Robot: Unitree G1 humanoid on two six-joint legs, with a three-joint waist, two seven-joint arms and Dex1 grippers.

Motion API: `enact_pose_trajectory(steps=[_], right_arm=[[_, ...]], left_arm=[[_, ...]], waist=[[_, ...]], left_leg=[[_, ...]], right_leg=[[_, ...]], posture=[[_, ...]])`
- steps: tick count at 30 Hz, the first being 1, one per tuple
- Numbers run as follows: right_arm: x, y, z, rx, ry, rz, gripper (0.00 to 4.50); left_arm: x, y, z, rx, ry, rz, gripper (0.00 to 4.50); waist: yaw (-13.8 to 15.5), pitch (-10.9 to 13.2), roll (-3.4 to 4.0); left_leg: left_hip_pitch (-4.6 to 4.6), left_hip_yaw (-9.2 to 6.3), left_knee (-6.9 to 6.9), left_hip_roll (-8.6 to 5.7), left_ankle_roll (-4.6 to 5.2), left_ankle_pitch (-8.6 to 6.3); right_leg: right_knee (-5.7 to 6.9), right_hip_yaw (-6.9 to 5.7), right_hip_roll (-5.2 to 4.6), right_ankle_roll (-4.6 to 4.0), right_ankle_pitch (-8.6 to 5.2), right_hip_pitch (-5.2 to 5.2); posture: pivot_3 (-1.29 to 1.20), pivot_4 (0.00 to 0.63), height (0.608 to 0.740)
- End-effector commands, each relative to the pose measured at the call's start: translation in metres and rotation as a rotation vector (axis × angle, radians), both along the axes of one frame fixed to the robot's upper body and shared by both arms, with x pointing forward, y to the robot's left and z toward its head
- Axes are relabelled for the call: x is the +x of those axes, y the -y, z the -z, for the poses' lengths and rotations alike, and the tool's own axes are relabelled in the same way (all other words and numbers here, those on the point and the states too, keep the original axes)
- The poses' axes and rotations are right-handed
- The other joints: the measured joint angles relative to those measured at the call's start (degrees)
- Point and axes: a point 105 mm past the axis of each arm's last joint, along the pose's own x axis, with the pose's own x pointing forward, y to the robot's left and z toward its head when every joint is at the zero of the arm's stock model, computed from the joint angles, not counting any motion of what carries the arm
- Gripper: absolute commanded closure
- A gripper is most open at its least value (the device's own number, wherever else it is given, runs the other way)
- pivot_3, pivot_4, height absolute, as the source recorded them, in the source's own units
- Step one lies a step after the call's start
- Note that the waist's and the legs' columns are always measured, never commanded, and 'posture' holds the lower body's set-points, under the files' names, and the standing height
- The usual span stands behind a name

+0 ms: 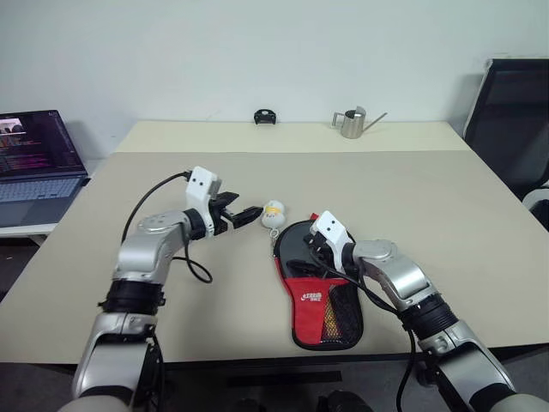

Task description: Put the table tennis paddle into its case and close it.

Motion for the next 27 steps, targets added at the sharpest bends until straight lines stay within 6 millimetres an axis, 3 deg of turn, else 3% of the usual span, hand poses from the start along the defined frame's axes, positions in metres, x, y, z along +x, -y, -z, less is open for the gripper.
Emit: enact_pose_trajectory(steps=[1, 10, 27], right_arm=[[0.001, 0.0, 0.009, -0.017, -0.027, 0.019, 0.01], [-0.005, -0.008, 0.01, 0.009, -0.031, 0.024, 0.01], [-0.01, -0.017, 0.009, 0.052, -0.039, 0.048, 0.01]], left_arm=[[0.019, 0.008, -0.003, 0.049, 0.025, -0.027, 0.0], [0.047, 0.04, 0.019, 0.097, -0.058, -0.039, 0.0], [0.04, 0.061, 0.058, 0.106, -0.213, -0.033, 0.0]], waist=[[0.1, 0.0, -0.01], [0.1, 0.0, -0.03], [0.2, -0.1, -0.06]], left_leg=[[0.01, 0.0, 0.0, 0.0, 0.0, 0.0], [-0.03, 0.02, 0.0, -0.04, 0.0, 0.0], [-0.03, 0.01, -0.01, -0.05, -0.01, 0.0]], right_leg=[[0.01, -0.01, 0.0, 0.0, 0.0, 0.0], [-0.02, -0.02, -0.01, 0.0, 0.0, -0.03], [0.01, -0.02, -0.02, 0.0, 0.0, -0.04]], posture=[[0.0, 0.15, 0.74], [0.0, 0.15, 0.74], [0.0, 0.15, 0.74]])
